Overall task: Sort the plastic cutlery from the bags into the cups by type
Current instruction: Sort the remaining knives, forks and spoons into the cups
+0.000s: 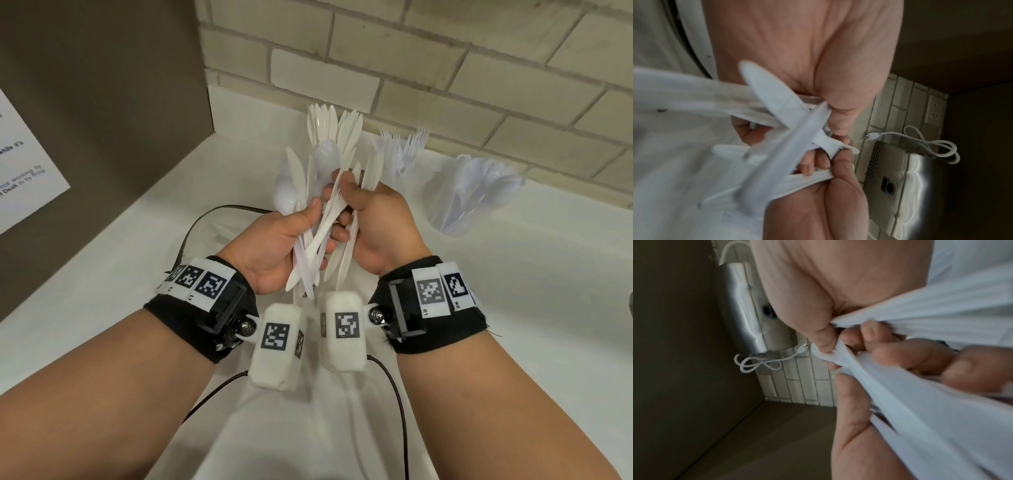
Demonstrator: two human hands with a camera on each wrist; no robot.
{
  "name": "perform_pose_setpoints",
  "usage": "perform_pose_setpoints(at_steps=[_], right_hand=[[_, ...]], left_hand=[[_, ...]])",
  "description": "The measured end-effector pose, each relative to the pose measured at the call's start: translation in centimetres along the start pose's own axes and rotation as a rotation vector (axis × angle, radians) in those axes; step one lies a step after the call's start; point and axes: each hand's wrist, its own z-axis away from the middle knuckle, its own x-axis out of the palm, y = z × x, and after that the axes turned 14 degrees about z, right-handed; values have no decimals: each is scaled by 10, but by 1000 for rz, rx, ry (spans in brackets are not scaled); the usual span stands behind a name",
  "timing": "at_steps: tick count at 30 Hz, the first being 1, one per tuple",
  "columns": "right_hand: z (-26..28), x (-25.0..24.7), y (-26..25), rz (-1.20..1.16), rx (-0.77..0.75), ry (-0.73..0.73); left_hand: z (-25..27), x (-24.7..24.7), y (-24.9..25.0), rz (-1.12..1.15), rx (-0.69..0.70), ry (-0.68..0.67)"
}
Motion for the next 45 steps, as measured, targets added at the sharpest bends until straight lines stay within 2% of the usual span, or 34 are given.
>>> perform_pose_setpoints(at_steps=[3,8,19,21,24,26,29,32,37,42,45], right_hand=[[-1,-2,3,-139,13,-55],[1,-2,5,-81,14,-75],[-1,-12,-18,-245,-167,175],[-1,-15,-24,-169,-181,210],[-2,-12,-24,92,-134,237],[-1,-9,-18,282,-80,210],[-1,-6,-10,481,-84,183],[-3,-4,-9,536,-163,237],[-8,0,-13,730,-305,303],[-6,4,-14,944,-327,280],[-5,6,-14,927,-297,322]], left_hand=[[0,3,0,-2,20,16],[1,6,0,-33,38,73],[-3,-4,-4,-14,75,227],[-2,-5,-4,1,81,223],[-1,-5,-4,44,67,183],[0,-6,-5,59,49,128],[-1,-8,-6,16,40,37],[0,-10,-6,-2,22,-21],[-1,-9,-9,-96,14,-5],[-1,-6,-11,-154,31,-10],[0,-5,-13,-254,54,-46]])
